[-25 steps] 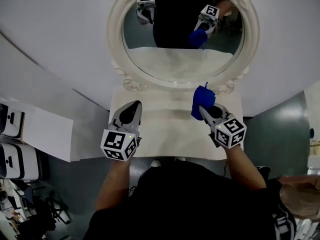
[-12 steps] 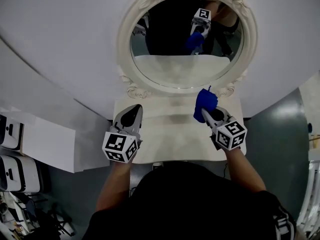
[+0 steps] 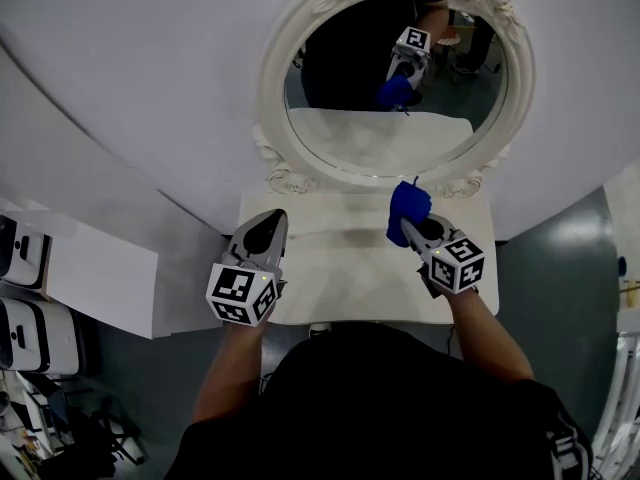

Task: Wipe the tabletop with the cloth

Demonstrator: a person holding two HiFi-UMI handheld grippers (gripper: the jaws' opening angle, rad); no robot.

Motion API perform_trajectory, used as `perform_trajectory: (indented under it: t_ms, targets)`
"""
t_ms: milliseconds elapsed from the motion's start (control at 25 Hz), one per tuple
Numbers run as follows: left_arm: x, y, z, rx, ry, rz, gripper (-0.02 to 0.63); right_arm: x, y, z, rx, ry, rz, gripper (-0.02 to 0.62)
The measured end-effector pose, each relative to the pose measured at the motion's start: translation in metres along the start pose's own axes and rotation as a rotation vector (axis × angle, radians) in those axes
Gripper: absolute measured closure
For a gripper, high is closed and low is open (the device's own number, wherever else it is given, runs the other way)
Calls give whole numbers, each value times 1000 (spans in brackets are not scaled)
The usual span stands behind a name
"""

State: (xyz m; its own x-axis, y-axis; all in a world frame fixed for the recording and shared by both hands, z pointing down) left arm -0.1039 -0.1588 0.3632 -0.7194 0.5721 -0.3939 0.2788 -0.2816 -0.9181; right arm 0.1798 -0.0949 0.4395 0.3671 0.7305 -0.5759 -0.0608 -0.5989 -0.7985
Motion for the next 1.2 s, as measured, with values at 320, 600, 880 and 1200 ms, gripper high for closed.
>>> perform_trajectory:
  t_ms: [320, 600, 880, 1200]
  targets:
    - [28, -34, 41, 48, 78, 29, 594, -91, -10, 45, 46, 153, 92, 557]
    - [54, -60, 73, 102, 153, 54, 594, -175, -21, 88, 69, 260, 188, 557]
    - [79, -85, 98, 146, 207, 75, 594, -257, -50, 142, 81, 378, 344, 557]
    - [110, -116, 125, 197, 262, 118, 594, -335, -90, 209, 104, 493, 494, 555]
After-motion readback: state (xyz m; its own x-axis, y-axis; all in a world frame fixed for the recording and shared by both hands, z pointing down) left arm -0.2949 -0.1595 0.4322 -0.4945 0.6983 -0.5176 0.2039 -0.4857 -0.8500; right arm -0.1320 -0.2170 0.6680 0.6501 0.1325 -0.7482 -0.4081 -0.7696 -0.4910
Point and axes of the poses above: the fingertips, and each gripper's own axes: x backward along the fingers, z to its left, y out of its top, the point moved 5 cm from there along x, backward along the fingers, and after that the axes turned 14 degrees about z, right-handed, at the moved point
